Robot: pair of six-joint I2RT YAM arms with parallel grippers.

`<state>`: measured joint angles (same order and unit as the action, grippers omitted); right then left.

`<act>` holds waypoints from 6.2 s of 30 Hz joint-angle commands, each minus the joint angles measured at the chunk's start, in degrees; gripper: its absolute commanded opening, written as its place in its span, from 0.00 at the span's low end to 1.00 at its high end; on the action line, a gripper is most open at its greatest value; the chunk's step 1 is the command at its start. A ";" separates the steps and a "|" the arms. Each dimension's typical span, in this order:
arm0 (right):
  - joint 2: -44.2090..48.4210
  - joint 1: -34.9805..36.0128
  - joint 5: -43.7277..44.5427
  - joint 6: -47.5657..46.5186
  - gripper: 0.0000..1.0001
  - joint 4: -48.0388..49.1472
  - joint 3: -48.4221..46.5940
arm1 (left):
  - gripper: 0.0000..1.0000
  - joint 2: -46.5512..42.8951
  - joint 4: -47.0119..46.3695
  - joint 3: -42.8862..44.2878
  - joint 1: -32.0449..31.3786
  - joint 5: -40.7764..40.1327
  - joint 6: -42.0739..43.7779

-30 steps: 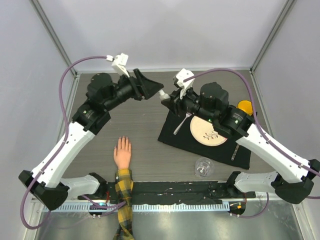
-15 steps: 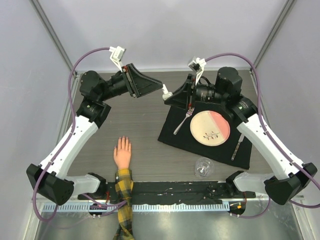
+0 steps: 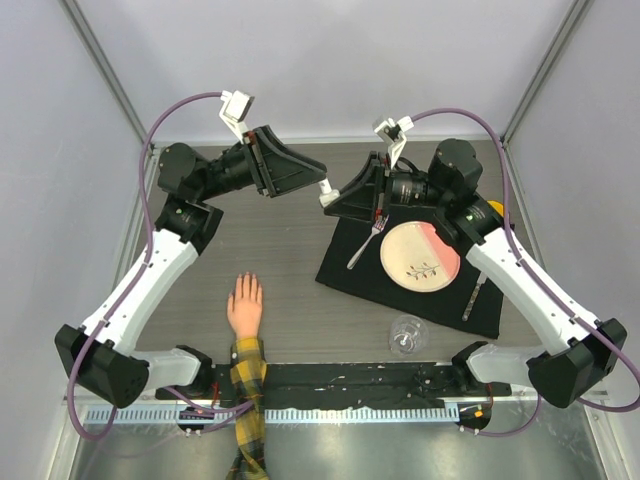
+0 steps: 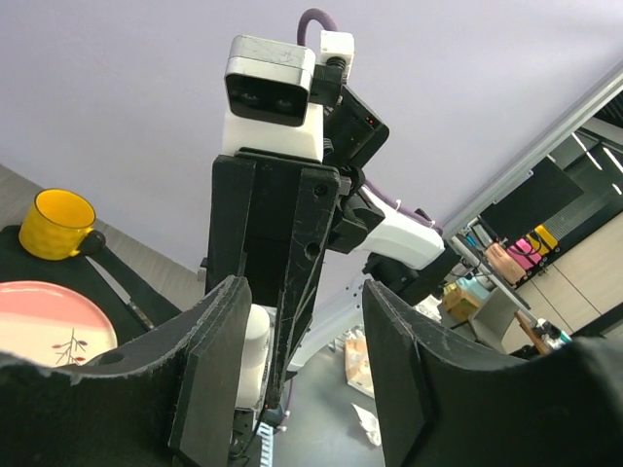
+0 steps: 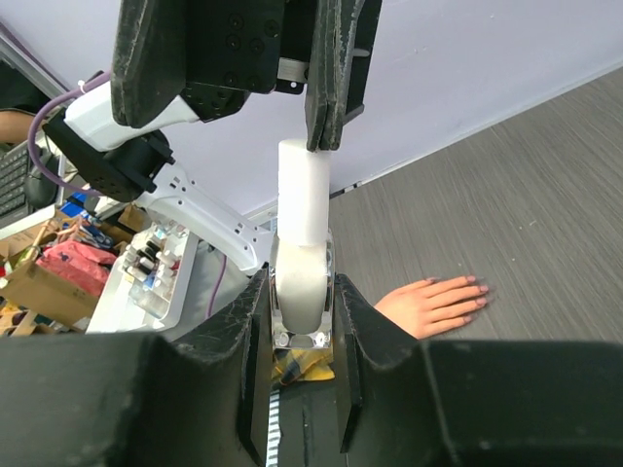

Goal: Paint the nails

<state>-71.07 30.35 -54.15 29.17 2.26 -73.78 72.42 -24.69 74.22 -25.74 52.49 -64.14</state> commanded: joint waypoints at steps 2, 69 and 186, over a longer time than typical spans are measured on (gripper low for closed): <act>0.32 -0.29 -1.57 3.00 0.00 7.85 -1.10 | 0.57 -0.18 0.60 0.05 -0.02 1.39 1.03; 3.39 -2.22 9.96 -2.39 0.00 0.25 -3.76 | 0.72 -0.19 2.14 3.65 0.95 -9.09 -1.15; 7.25 31.35 90.28 -48.50 0.00 0.89 0.02 | 0.00 3.78 31.11 15.97 -23.57 -45.99 31.97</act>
<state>-62.85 57.76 20.18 -4.21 -5.48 -75.77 74.61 2.96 88.75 -46.19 11.38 -32.75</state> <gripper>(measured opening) 0.301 0.146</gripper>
